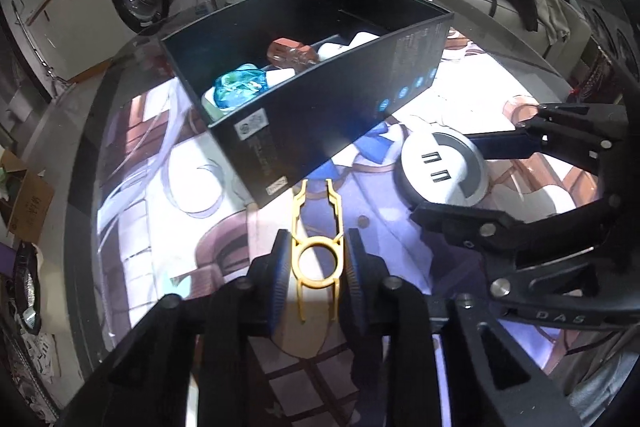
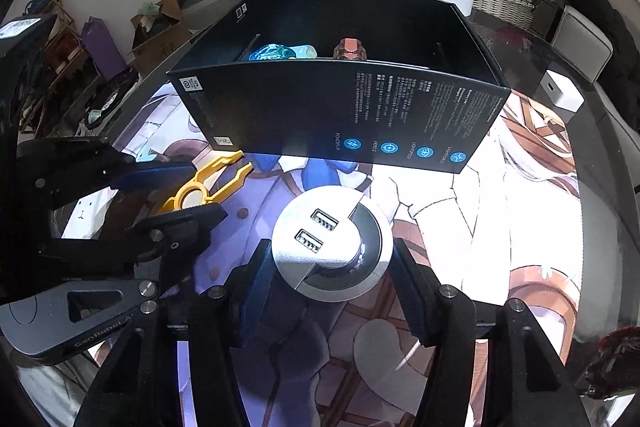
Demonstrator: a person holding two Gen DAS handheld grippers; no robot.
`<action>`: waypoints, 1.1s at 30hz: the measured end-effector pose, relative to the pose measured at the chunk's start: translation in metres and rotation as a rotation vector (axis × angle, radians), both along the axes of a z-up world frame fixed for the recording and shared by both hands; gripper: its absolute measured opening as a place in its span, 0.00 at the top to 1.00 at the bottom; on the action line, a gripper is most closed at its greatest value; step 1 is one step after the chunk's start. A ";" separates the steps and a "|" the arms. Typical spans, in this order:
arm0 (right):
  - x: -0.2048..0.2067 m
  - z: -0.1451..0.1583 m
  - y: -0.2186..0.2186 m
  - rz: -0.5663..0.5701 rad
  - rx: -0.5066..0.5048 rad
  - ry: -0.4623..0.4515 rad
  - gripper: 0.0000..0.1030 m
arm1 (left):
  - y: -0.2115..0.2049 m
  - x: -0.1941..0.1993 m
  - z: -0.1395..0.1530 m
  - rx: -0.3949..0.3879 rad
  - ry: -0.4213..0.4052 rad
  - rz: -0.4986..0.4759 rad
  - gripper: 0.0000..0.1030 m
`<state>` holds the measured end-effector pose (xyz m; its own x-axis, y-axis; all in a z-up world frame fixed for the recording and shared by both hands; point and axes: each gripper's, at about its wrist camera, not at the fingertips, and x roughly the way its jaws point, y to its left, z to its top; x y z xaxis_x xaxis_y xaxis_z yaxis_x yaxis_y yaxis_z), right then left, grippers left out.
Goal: Organize rigid objects
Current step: 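Grasp the yellow plastic tool left while right grasps the silver USB hub, then lift the yellow tool with the left gripper while the right carries the hub over the box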
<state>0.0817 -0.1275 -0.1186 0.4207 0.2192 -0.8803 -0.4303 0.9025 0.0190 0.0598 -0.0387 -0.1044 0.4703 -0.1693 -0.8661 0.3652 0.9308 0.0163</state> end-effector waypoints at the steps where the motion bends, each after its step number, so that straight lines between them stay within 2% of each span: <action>1: 0.000 0.000 0.000 -0.004 0.004 0.001 0.44 | -0.001 0.000 0.000 0.006 -0.002 -0.002 0.76; 8: -0.001 0.000 -0.007 -0.018 0.029 0.009 0.45 | -0.003 -0.002 0.004 0.010 -0.025 -0.002 0.76; 17: -0.008 0.027 -0.026 -0.055 0.107 -0.058 0.45 | -0.003 -0.014 0.035 -0.017 -0.153 -0.007 0.76; 24: -0.022 0.061 -0.036 -0.076 0.165 -0.190 0.45 | -0.001 -0.023 0.066 -0.071 -0.287 -0.010 0.76; 33: -0.048 0.113 -0.040 -0.101 0.229 -0.461 0.45 | 0.004 -0.045 0.110 -0.124 -0.532 0.021 0.76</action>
